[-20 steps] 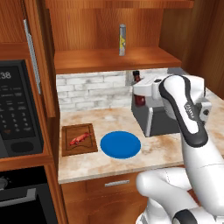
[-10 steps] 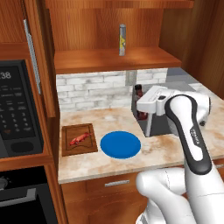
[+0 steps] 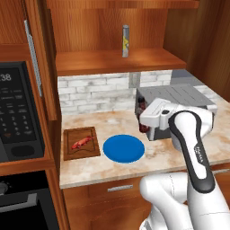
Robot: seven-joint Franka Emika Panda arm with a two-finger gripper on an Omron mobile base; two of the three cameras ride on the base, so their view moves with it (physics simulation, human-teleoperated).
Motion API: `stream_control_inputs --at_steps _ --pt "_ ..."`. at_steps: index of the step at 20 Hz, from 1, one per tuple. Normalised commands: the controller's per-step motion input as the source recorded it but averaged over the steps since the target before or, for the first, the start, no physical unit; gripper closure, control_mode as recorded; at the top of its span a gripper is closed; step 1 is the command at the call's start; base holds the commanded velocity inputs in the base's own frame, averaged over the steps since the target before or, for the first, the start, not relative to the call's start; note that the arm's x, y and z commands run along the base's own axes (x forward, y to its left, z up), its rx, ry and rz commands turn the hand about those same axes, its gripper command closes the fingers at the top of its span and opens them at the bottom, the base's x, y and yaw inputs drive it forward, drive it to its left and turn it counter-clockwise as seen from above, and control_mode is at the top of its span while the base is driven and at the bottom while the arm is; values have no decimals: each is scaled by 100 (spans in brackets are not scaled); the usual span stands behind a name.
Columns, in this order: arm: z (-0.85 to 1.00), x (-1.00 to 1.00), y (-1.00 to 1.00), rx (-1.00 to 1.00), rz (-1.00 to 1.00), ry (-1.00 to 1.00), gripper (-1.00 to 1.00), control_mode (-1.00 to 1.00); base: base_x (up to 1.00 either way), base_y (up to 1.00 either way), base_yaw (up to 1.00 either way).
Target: Pick the fish from the plate and place it on the cutting board. Then pick the condiment bottle from the cabinet and place it next to the cutting board.
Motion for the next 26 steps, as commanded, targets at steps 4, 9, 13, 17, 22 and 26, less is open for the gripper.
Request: stream_control_inputs --at_steps 4,9,13,17,22,26 --pt "-26 -1 -3 0 4 2 100 -100 0 0 0" --pt "-22 -11 -1 0 5 2 100 -100 0 0 0" --pt "-18 -19 -2 0 7 1 100 -100 0 0 0" --pt "-14 -24 -6 0 8 1 100 -100 0 0 0" --pt "-32 -19 -4 1 10 0 100 -100 0 0 0" --pt "-41 -14 -2 2 10 0 100 -100 0 0 0"
